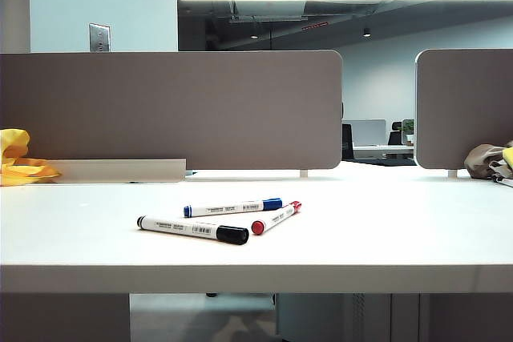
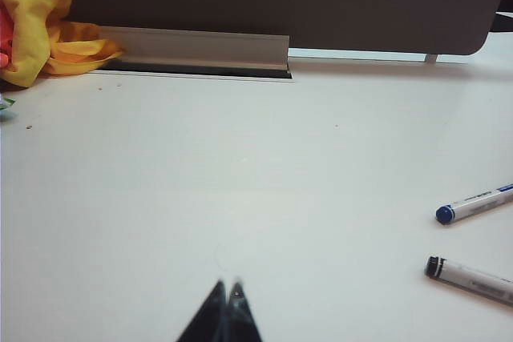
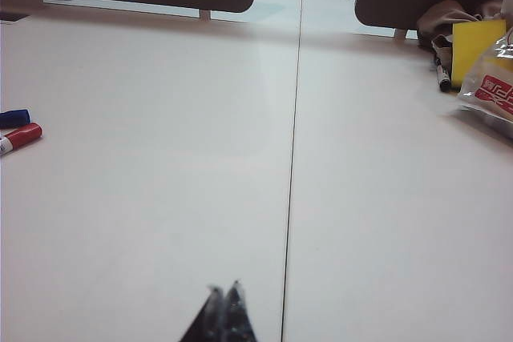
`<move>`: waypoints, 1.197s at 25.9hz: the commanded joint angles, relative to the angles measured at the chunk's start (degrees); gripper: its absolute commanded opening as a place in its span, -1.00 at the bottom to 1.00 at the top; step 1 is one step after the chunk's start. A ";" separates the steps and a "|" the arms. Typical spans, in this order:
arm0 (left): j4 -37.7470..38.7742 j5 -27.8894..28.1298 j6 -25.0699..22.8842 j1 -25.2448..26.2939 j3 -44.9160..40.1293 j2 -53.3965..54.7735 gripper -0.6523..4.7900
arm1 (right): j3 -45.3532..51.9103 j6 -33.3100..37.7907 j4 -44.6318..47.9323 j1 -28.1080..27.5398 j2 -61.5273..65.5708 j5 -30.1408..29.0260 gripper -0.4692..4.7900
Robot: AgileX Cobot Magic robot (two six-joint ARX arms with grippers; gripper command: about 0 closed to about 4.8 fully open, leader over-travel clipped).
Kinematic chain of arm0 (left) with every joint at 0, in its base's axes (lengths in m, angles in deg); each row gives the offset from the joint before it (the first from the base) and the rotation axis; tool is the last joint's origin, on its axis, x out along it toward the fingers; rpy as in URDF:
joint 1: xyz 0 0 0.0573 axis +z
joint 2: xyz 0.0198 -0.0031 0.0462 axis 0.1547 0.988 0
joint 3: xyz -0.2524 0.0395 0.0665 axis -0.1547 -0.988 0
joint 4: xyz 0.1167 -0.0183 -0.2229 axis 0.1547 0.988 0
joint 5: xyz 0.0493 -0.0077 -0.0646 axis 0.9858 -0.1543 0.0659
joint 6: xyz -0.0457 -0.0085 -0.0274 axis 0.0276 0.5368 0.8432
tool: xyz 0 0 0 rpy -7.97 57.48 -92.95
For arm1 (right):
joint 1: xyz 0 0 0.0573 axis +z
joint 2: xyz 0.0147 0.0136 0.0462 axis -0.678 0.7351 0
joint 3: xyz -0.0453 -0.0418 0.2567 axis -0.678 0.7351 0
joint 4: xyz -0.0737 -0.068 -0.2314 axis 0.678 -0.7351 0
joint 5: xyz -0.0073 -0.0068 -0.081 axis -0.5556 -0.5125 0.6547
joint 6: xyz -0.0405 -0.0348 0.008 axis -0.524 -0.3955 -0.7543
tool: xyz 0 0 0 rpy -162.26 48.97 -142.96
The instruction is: Pick up the markers one by one and line them up horizontally in a straight line on the table.
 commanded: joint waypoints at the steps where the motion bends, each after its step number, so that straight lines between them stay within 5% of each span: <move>1: -0.72 -0.24 -0.15 0.02 0.22 0.04 -0.78 | 0.33 -0.09 1.03 -0.02 0.04 -0.07 -0.85; 8: -1.49 -0.28 -0.02 0.02 0.22 0.04 -0.78 | 0.33 3.04 1.70 0.00 0.04 -0.26 -0.85; 13: -3.41 -0.31 0.39 0.02 0.44 0.04 -0.78 | 0.31 8.28 4.96 0.04 0.04 -11.10 -0.85; 17: -6.62 -1.49 6.95 0.02 0.59 0.04 -0.78 | 0.31 8.26 7.41 0.04 0.04 -17.99 -0.85; 27: -7.96 -1.77 14.60 0.02 3.34 0.04 -0.78 | 0.31 8.31 7.96 0.26 0.04 -18.10 -0.85; 31: -8.85 -6.05 14.56 0.02 3.34 0.04 -0.78 | 0.31 20.94 11.80 0.28 0.04 -18.08 -0.85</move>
